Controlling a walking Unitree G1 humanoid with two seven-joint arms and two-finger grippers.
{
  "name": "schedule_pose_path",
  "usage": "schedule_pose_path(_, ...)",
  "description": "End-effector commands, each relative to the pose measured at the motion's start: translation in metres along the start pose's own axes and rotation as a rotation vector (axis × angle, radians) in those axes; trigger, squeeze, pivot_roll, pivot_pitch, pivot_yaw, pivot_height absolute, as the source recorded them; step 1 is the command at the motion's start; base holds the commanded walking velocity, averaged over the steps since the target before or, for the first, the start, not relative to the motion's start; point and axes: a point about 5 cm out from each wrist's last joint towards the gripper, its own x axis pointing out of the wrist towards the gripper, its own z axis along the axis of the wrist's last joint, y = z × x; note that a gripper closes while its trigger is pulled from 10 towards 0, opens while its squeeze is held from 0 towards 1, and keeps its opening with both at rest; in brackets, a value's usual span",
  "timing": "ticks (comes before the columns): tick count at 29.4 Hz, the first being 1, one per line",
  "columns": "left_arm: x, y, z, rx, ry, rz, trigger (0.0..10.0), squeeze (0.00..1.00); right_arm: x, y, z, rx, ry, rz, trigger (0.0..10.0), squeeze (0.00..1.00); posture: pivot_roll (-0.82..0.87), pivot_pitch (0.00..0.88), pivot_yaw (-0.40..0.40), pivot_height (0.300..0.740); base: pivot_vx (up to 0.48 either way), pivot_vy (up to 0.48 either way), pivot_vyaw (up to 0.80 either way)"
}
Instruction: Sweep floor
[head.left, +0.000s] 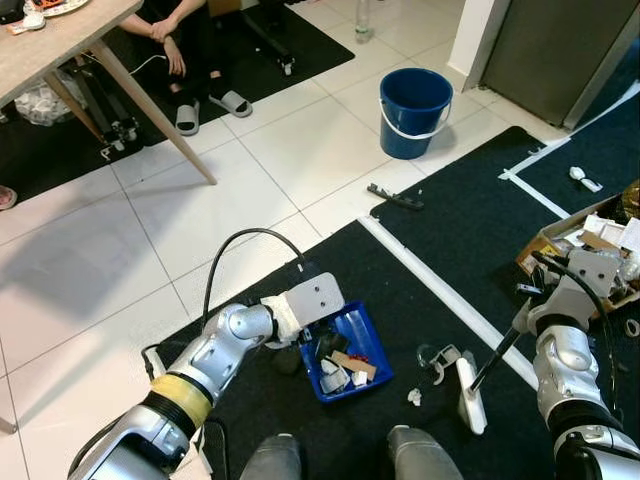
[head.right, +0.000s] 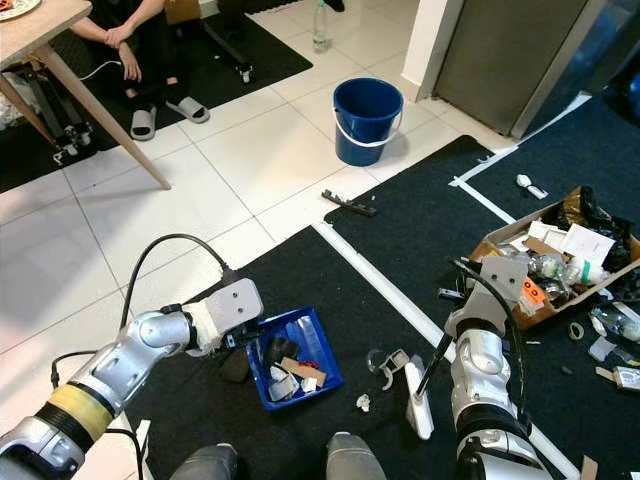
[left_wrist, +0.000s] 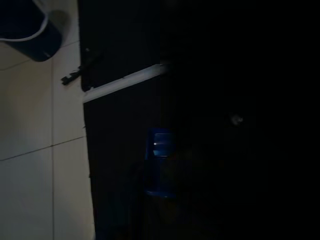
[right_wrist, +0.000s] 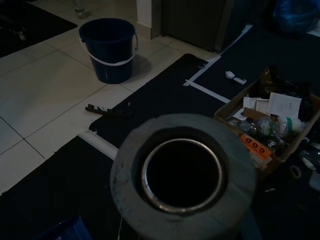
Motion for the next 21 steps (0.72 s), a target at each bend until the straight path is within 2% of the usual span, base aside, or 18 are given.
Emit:
schedule_pose_path(1, 0.001, 0.001, -0.001, -0.016, -0.002, 0.015, 0.0, 0.00, -0.008, 0.007, -0.032, 0.062, 0.144, 0.012, 10.0, 0.00, 0.02, 0.055, 0.037, 0.740, 0.000, 0.000, 0.00)
schedule_pose_path(9, 0.002, 0.003, -0.003, -0.063, -0.037, 0.047, 0.0, 0.00, -0.006, 0.009, -0.028, 0.059, 0.132, 0.021, 10.0, 0.00, 0.02, 0.045, 0.034, 0.740, 0.000, 0.000, 0.00)
schedule_pose_path(10, 0.000, 0.004, -0.005, -0.102, -0.060, 0.048, 0.0, 0.00, -0.006, 0.010, -0.026, 0.061, 0.124, 0.027, 10.0, 0.00, 0.03, 0.050, 0.030, 0.740, 0.000, 0.000, 0.00)
schedule_pose_path(12, 0.000, 0.004, -0.005, -0.102, -0.060, 0.048, 0.0, 0.00, -0.006, 0.010, -0.026, 0.061, 0.124, 0.027, 10.0, 0.00, 0.03, 0.050, 0.030, 0.740, 0.000, 0.000, 0.00)
schedule_pose_path(14, -0.004, 0.003, -0.009, -0.159, -0.087, 0.034, 0.0, 0.00, -0.006, 0.014, -0.025, 0.077, 0.109, 0.037, 10.0, 0.00, 0.04, 0.054, 0.041, 0.740, 0.000, 0.000, 0.00)
schedule_pose_path(16, -0.006, 0.003, -0.009, -0.171, -0.110, 0.013, 0.0, 0.00, -0.005, 0.016, -0.023, 0.088, 0.103, 0.042, 10.0, 0.00, 0.04, 0.053, 0.041, 0.740, 0.000, 0.000, 0.00)
schedule_pose_path(18, -0.010, 0.006, -0.004, -0.191, -0.173, -0.016, 0.0, 0.00, -0.003, 0.020, -0.020, 0.109, 0.092, 0.052, 10.0, 0.00, 0.04, 0.045, 0.037, 0.740, 0.000, 0.000, 0.00)
schedule_pose_path(20, -0.015, 0.011, 0.014, -0.214, -0.301, -0.050, 0.0, 0.00, 0.000, 0.023, -0.012, 0.127, 0.074, 0.061, 10.0, 0.00, 0.04, 0.041, 0.031, 0.740, 0.000, 0.000, 0.00)
schedule_pose_path(21, -0.015, 0.011, 0.014, -0.214, -0.301, -0.050, 0.0, 0.00, 0.000, 0.023, -0.012, 0.127, 0.074, 0.061, 10.0, 0.00, 0.04, 0.041, 0.031, 0.740, 0.000, 0.000, 0.00)
